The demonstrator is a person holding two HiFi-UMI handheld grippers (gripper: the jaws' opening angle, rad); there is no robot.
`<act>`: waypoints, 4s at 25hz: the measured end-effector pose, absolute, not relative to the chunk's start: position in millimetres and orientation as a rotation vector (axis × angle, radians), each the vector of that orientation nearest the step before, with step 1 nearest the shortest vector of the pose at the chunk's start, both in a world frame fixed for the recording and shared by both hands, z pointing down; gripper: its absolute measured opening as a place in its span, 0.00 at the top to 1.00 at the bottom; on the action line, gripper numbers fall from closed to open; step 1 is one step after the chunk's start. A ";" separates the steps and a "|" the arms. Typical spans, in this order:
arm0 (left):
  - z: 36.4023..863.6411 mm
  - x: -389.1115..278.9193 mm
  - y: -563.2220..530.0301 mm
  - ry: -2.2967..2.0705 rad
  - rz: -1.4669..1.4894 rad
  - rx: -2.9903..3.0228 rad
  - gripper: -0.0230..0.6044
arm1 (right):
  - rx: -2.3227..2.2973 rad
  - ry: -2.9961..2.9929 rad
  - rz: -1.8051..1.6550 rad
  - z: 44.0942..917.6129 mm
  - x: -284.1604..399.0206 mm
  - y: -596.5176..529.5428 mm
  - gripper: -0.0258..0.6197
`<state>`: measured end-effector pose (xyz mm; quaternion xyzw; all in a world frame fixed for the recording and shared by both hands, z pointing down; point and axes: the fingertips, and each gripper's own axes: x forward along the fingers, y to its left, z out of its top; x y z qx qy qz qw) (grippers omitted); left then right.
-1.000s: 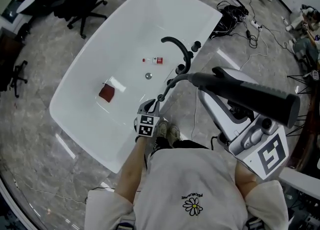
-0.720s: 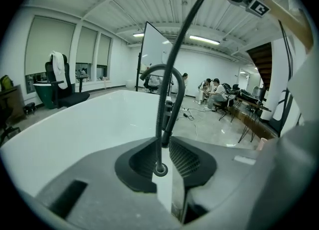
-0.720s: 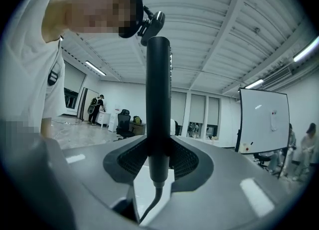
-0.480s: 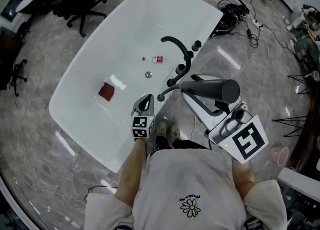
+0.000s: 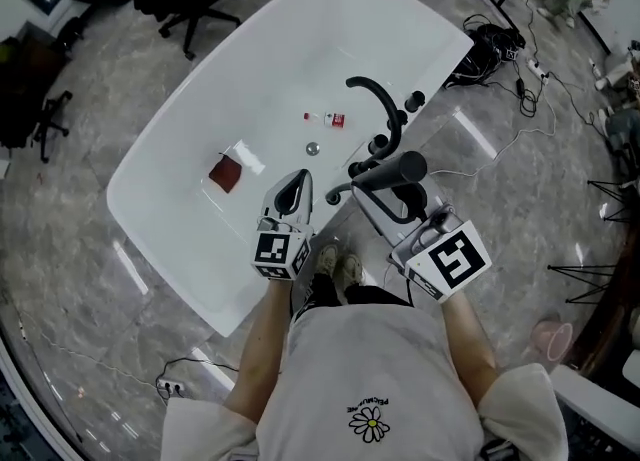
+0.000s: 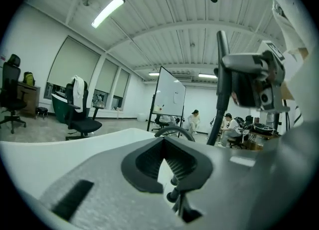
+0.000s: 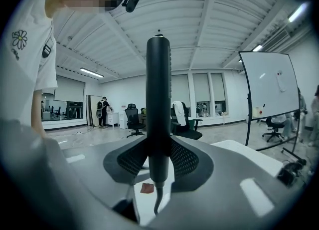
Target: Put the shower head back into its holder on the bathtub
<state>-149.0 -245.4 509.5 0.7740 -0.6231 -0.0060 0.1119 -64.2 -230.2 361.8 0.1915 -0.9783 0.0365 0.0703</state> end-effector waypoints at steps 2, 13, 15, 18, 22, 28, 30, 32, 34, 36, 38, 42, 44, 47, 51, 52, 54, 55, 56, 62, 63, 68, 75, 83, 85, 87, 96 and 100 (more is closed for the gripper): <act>496.4 -152.6 -246.6 -1.854 -0.056 2.272 0.96 | 0.574 -2.940 0.150 378.1 -68.6 -233.1 0.74; 461.9 -165.8 -234.0 -1.970 -0.137 2.220 0.96 | 0.532 -2.837 0.188 467.5 -83.2 -239.9 0.74; 464.8 -169.6 -229.6 -1.989 -0.127 2.211 0.96 | 0.536 -2.826 0.228 490.2 -86.1 -242.5 0.74; 476.0 -171.6 -224.0 -2.006 -0.103 2.189 0.96 | 0.541 -2.789 0.265 524.6 -88.2 -246.2 0.74; 493.8 -174.9 -215.3 -2.019 -0.114 2.148 0.96 | 0.531 -2.757 0.255 557.8 -93.1 -245.8 0.74; 540.1 -183.1 -205.1 -2.039 -0.150 2.108 0.96 | 0.539 -2.766 0.208 609.5 -109.9 -247.8 0.74; 559.2 -182.7 -198.5 -2.038 -0.142 2.096 0.96 | 0.549 -2.769 0.199 628.0 -111.3 -245.6 0.74; 575.9 -181.6 -191.0 -2.032 -0.139 2.088 0.96 | 0.570 -2.771 0.205 644.0 -110.0 -243.8 0.74; 589.2 -182.0 -186.6 -2.025 -0.126 2.088 0.96 | 0.594 -2.773 0.227 657.9 -108.7 -244.5 0.74; 597.6 -181.9 -186.6 -2.020 -0.119 2.096 0.96 | 0.612 -2.772 0.246 669.5 -106.1 -246.8 0.74; 601.1 -180.8 -188.4 -2.014 -0.115 2.111 0.96 | 0.626 -2.768 0.257 679.0 -102.9 -247.7 0.74; 598.1 -182.2 -196.1 -2.004 -0.098 2.142 0.96 | 0.635 -2.719 0.266 701.0 -101.7 -246.1 0.74; 592.7 -183.6 -199.2 -2.002 -0.095 2.150 0.96 | 0.618 -2.674 0.252 716.0 -102.2 -241.8 0.75; 584.4 -185.7 -203.0 -1.999 -0.091 2.157 0.96 | 0.618 -2.611 0.261 735.9 -96.1 -239.8 0.75; 582.4 -191.9 -208.1 -2.001 -0.092 2.156 0.96 | 0.610 -2.572 0.248 744.7 -99.1 -243.1 0.75; 583.5 -193.7 -209.3 -2.001 -0.093 2.151 0.96 | 0.610 -2.565 0.242 745.9 -102.2 -244.2 0.75; 585.4 -196.2 -212.0 -1.996 -0.095 2.143 0.96 | 0.624 -2.553 0.244 746.5 -107.2 -248.0 0.75; 586.3 -196.8 -213.7 -1.992 -0.093 2.142 0.96 | 0.636 -2.548 0.252 746.2 -109.1 -250.8 0.75; 587.1 -197.3 -215.4 -1.987 -0.090 2.140 0.96 | 0.645 -2.543 0.264 746.4 -110.7 -253.0 0.75; 579.9 -198.6 -228.1 -1.952 -0.077 2.137 0.96 | 0.598 -2.524 0.292 748.3 -110.0 -250.7 0.75; 577.7 -198.8 -231.0 -1.949 -0.074 2.140 0.96 | 0.591 -2.524 0.298 747.9 -109.7 -251.1 0.75; 564.0 -201.7 -244.1 -1.932 -0.063 2.152 0.96 | 0.570 -2.473 0.482 755.8 -109.6 -250.1 0.73; 502.3 -192.5 -254.5 -1.918 -0.096 2.230 0.96 | 0.557 -2.584 0.499 660.1 -104.3 -255.2 0.63; 375.2 -178.8 -262.3 -1.982 -0.231 2.384 0.96 | 0.632 -2.925 0.345 427.6 -98.5 -277.1 0.67; 353.1 -172.7 -261.7 -2.003 -0.248 2.406 0.96 | 0.779 -2.945 0.258 386.5 -88.9 -291.6 0.86; 338.0 -168.7 -259.6 -2.023 -0.271 2.406 0.96 | 0.902 -2.979 0.222 351.6 -79.3 -297.3 0.95; 310.0 -152.8 -247.8 -2.048 -0.234 2.423 0.96 | 1.021 -3.146 0.205 279.1 -58.0 -276.8 0.95; 306.9 -160.6 -238.8 -2.069 -0.222 2.409 0.96 | 1.027 -3.132 0.204 284.0 -59.7 -269.0 0.95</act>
